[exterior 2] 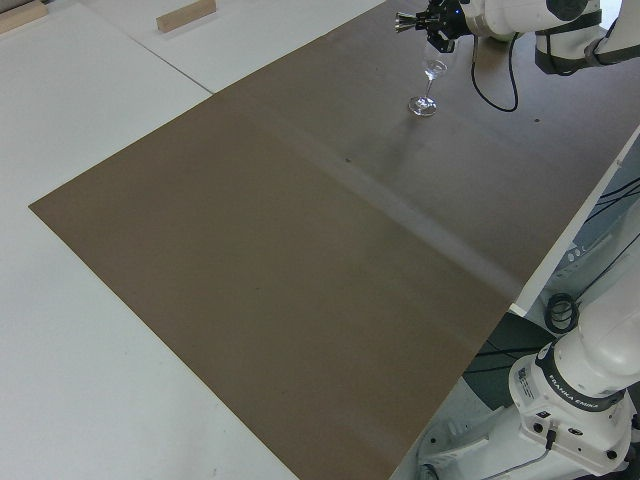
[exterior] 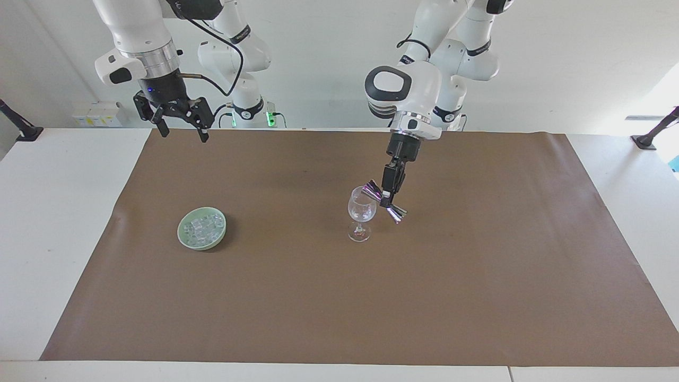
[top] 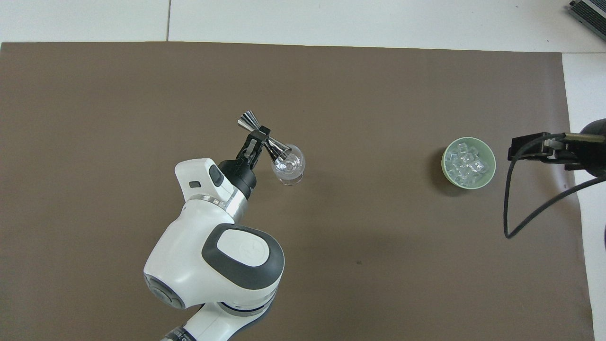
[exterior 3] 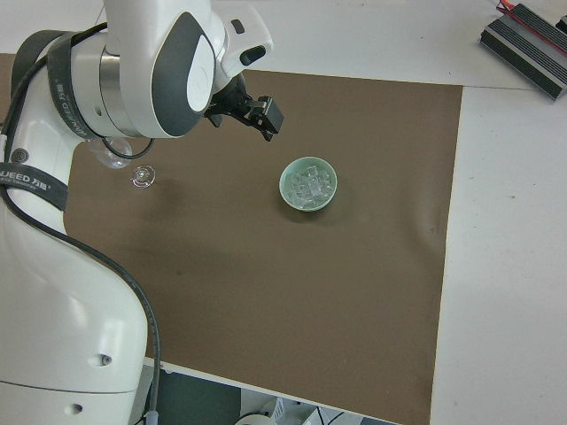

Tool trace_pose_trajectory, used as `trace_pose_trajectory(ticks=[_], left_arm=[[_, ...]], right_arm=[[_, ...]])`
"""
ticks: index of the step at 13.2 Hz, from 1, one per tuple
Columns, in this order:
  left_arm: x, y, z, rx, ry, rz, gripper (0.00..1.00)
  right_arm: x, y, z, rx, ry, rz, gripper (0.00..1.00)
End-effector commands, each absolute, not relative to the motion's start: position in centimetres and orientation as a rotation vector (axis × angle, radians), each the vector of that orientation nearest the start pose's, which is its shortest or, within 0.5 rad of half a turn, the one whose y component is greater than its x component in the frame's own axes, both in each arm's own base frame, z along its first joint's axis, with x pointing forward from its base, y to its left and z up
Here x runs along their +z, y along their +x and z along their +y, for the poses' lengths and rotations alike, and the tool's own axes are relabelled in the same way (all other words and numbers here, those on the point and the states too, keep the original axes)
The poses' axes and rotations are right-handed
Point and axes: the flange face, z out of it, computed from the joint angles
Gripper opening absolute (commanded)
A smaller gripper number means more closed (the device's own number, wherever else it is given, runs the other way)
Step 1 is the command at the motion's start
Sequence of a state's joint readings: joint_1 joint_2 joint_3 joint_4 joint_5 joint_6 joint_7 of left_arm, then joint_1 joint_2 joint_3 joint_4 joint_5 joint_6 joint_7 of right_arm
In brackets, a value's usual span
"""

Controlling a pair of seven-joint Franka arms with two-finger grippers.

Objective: Pour wine and add ice with both arms
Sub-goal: 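Hold the tilted shaker over the wine glass with the left gripper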

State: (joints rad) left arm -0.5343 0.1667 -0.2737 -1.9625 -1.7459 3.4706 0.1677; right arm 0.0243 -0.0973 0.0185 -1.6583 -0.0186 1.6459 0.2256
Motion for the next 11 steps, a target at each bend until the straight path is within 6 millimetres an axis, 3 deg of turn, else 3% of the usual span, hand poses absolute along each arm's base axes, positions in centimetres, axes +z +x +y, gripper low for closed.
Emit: trace_pose_trajectory(ticks=[1, 11], left_arm=[[44.29, 47.29, -32.02, 0.744, 1.997, 1.042, 0.0], [44.42, 47.33, -32.06, 0.753, 2.004, 1.027, 0.0]], right_arm=[[64.25, 52.42, 2.13, -0.161, -3.121, 0.252, 1.0], [64.25, 52.42, 2.13, -0.161, -3.12, 0.254, 1.0]])
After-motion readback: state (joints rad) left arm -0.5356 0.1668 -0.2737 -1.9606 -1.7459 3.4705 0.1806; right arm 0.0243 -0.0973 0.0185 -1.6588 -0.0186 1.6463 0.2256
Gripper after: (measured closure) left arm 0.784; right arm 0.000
